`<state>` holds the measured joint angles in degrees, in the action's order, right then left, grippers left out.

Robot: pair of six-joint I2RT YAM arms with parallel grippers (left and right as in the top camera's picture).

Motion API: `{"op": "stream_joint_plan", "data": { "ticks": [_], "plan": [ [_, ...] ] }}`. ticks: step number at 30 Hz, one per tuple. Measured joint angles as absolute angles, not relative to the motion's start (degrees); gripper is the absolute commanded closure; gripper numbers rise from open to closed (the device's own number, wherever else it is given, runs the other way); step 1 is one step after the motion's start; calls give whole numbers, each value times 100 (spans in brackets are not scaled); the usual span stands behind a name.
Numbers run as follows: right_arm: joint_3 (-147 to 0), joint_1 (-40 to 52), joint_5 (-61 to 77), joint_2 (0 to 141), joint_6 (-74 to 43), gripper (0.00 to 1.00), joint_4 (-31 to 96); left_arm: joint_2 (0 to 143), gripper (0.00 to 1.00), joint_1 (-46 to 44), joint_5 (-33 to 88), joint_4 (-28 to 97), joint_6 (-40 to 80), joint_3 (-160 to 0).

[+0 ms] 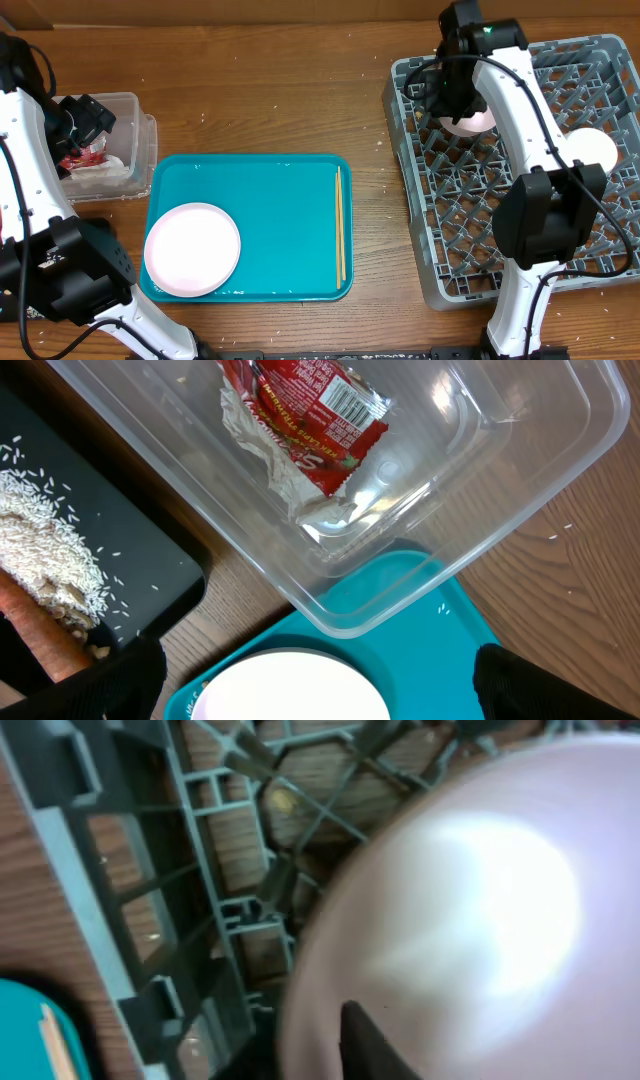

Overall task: Sort waste into correct bins and load items into the dishwasher
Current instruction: 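Carry the pink bowl to the rack's back row and release it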

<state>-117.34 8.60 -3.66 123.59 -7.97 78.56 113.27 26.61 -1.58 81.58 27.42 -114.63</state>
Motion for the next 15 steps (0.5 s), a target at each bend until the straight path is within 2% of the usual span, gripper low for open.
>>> {"op": "stream_joint_plan", "data": {
  "ticks": [5,9,11,15],
  "plan": [
    [-11931,827,-316,12359,-989,96,8106,11327,0,2661,-158,8158,2742,-11463],
    [-12429,600,1111,12138,-1020,96,8095,11327,0,2661,-158,8158,2742,-11463],
    [-12497,172,2416,11966,-873,96,7966,11327,0,2661,-158,8158,2742,-11463],
    [-12359,-508,4003,11955,-698,96,7583,11327,0,2661,-158,8158,2742,-11463]
  ]
}}
